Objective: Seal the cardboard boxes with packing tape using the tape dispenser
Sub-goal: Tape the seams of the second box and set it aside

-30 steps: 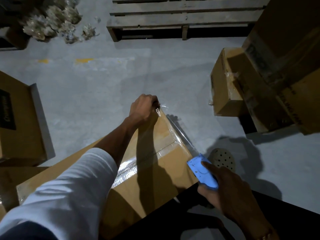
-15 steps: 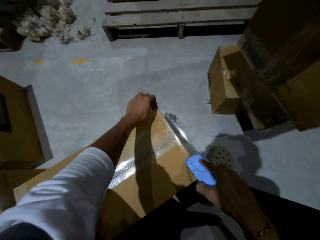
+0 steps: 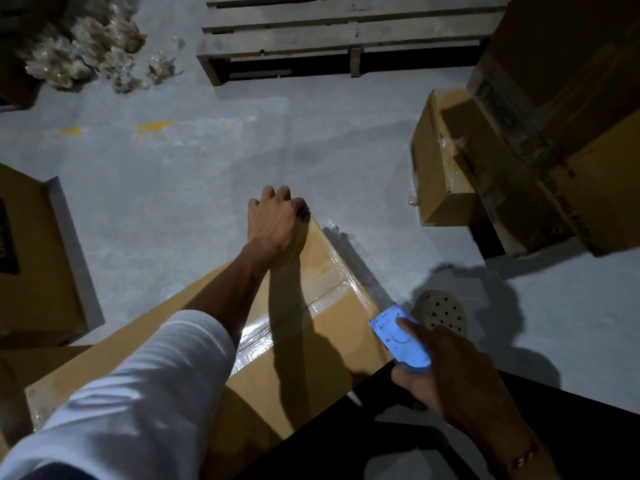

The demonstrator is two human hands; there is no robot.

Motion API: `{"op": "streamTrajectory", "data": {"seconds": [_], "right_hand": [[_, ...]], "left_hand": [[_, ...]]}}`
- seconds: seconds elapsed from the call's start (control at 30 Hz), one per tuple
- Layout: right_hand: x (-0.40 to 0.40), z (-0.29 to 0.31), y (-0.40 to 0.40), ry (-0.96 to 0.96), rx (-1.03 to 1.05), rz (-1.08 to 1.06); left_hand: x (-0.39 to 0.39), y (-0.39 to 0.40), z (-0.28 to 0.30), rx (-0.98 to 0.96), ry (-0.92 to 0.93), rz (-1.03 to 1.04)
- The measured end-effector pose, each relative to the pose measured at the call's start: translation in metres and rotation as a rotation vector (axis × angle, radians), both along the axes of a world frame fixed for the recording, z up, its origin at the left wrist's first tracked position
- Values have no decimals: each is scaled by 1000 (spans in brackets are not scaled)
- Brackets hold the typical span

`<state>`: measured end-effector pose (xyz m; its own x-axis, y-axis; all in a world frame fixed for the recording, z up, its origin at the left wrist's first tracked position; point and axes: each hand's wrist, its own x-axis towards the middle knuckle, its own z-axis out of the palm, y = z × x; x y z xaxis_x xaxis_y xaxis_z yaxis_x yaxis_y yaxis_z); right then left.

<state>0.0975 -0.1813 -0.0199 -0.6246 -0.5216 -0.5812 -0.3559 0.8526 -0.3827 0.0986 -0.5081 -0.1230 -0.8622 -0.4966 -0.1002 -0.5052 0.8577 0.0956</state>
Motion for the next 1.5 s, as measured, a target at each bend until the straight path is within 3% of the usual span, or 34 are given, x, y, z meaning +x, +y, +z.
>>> {"op": "streamTrajectory", "data": {"seconds": [0.17, 0.27, 0.33, 0.47, 0.8, 1.13, 1.5], "right_hand": [[0, 0, 0, 10, 9, 8], [1, 3, 0, 11, 1, 7], [2, 5, -1, 6, 2, 13], [2, 3, 0, 6, 10, 10], [2, -4, 3, -22, 19, -17], [-6, 1, 2, -35, 55, 59], [0, 18, 31, -81, 155, 104]], "left_hand": [[0, -6, -1, 155, 150, 341], [12, 16, -1, 177, 208, 127], [24, 41, -9, 227, 128, 20], [33, 77, -28, 105, 33, 125], [70, 160, -26, 145, -4, -34], [52, 135, -21, 120, -156, -31], [51, 135, -16, 115, -182, -62]]}}
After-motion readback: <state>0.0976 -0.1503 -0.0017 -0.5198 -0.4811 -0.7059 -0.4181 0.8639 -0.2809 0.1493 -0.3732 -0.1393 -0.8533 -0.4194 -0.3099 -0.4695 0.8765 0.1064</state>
